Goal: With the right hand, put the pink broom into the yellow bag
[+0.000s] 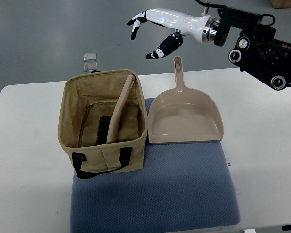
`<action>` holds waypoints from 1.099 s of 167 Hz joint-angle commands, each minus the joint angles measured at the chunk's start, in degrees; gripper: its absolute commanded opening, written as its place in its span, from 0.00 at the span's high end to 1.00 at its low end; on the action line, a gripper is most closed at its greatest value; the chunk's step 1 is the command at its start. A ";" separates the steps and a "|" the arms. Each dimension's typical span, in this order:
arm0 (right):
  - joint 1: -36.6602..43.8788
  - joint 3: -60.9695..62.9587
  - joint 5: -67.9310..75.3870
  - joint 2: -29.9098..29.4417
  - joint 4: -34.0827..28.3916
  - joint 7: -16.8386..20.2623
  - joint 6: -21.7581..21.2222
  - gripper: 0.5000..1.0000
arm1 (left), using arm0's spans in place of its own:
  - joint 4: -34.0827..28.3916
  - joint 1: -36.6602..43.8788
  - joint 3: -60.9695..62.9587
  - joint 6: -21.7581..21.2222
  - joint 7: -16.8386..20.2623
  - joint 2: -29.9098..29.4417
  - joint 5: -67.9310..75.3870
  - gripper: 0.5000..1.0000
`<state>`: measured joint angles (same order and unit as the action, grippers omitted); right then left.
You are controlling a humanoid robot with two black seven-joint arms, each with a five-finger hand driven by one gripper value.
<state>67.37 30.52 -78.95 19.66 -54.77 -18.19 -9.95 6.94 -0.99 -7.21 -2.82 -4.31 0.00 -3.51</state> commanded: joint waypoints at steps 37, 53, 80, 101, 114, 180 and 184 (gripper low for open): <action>-12.17 18.87 21.29 -0.32 7.75 -0.35 3.01 0.26 | 0.00 0.03 0.09 0.01 0.00 0.00 0.00 0.00; -14.19 20.01 30.87 -0.76 12.05 -0.79 3.63 0.26 | 0.00 0.03 0.00 0.01 0.00 0.00 0.00 0.00; -17.00 20.01 46.07 -2.96 15.83 -1.41 4.68 0.21 | 0.00 0.03 0.00 0.01 0.00 0.00 0.00 0.00; -18.59 20.01 52.75 -3.75 16.53 -1.41 4.59 0.21 | 0.00 0.03 0.00 0.01 0.00 0.00 0.00 0.00; -19.82 20.10 56.09 -5.15 16.62 -1.50 4.42 0.21 | 0.00 0.03 0.00 0.01 0.00 0.00 0.00 0.00; -22.98 21.59 64.01 -7.79 16.89 -5.80 3.98 0.14 | 0.00 0.03 0.00 0.01 0.00 0.00 0.00 0.00; -23.16 21.68 64.01 -7.88 16.89 -5.80 3.98 0.14 | 0.00 0.03 0.00 0.01 0.00 0.00 0.00 0.00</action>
<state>45.05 51.28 -15.00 12.24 -38.04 -23.02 -6.14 6.94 -1.00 -7.21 -2.81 -4.31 0.00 -3.51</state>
